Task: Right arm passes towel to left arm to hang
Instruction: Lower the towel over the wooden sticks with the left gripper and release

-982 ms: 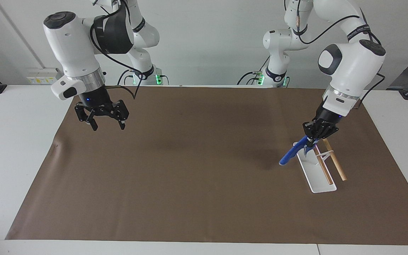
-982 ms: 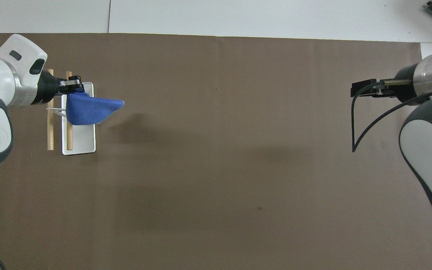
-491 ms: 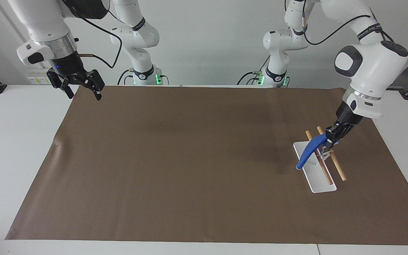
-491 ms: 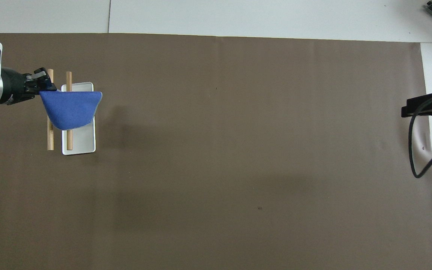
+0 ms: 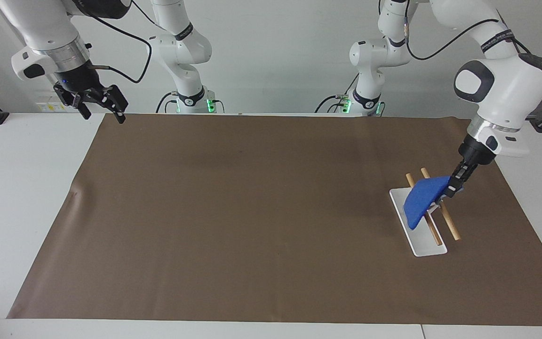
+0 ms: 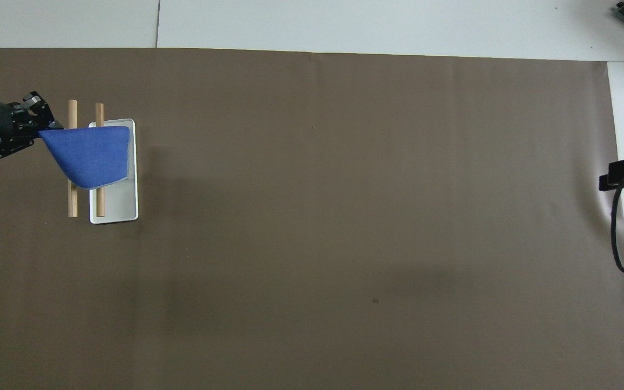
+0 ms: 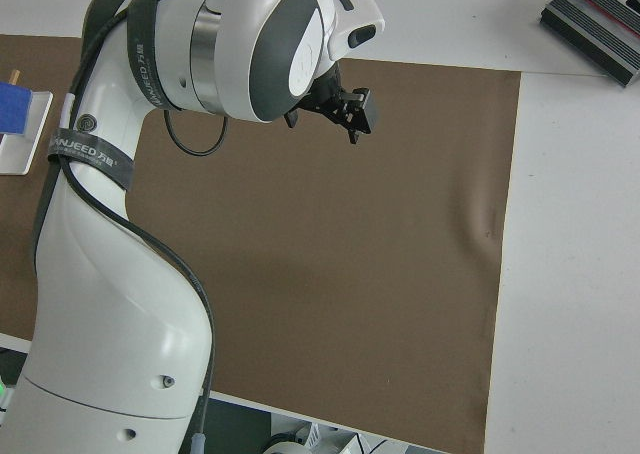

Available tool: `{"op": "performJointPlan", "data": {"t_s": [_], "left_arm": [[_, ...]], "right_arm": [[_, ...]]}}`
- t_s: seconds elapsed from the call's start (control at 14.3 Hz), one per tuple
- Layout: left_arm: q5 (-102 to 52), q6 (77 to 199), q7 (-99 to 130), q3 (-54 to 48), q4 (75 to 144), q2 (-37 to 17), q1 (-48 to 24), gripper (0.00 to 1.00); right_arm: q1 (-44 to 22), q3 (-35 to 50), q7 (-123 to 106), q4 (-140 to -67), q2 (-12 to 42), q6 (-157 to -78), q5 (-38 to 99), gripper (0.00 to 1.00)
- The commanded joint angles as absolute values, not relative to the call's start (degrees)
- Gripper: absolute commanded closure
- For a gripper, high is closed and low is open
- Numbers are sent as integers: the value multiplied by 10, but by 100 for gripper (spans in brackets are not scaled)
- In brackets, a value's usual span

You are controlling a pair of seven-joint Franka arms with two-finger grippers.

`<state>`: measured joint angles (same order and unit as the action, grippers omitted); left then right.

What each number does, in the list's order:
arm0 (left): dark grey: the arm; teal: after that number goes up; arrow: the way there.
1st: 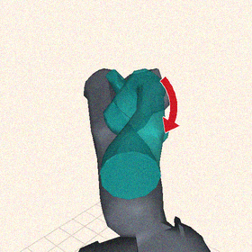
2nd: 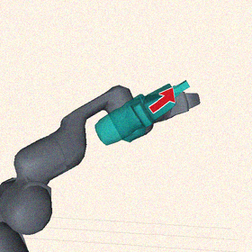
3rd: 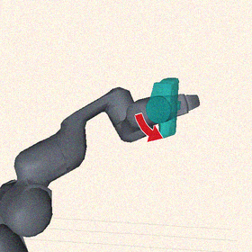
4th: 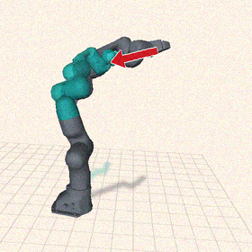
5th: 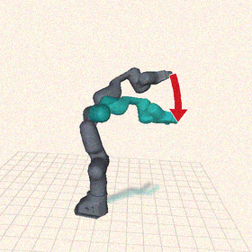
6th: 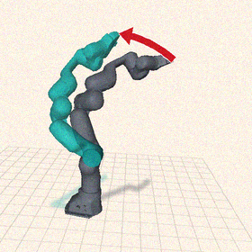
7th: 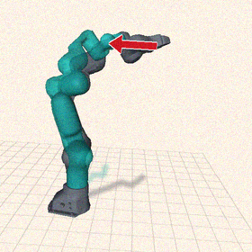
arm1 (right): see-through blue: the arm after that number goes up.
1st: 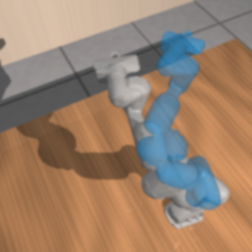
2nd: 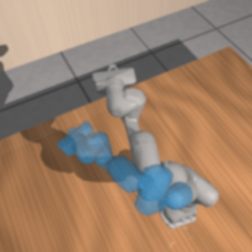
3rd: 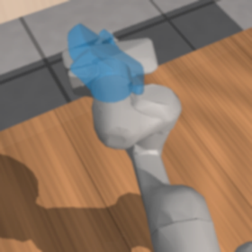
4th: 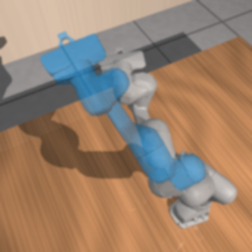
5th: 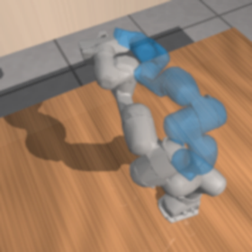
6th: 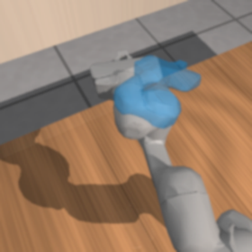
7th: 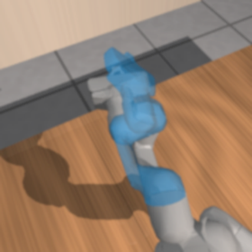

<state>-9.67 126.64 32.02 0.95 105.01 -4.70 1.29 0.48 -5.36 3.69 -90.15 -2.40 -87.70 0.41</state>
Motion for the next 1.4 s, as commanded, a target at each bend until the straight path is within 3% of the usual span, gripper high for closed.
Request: {"op": "performJointPlan", "data": {"t_s": [0.0,0.14,1.33], "left_arm": [[-74,1277,337,26,1061,-41,15,100],[-74,1301,350,27,1070,-41,15,100],[-69,1365,376,68,1129,-33,18,100]], "right_arm": [[-5,-62,39,-918,-39,-888,-1,0],[-39,-93,31,-919,-39,-889,-8,0],[-35,-91,33,-922,-41,-882,2,0]]}}
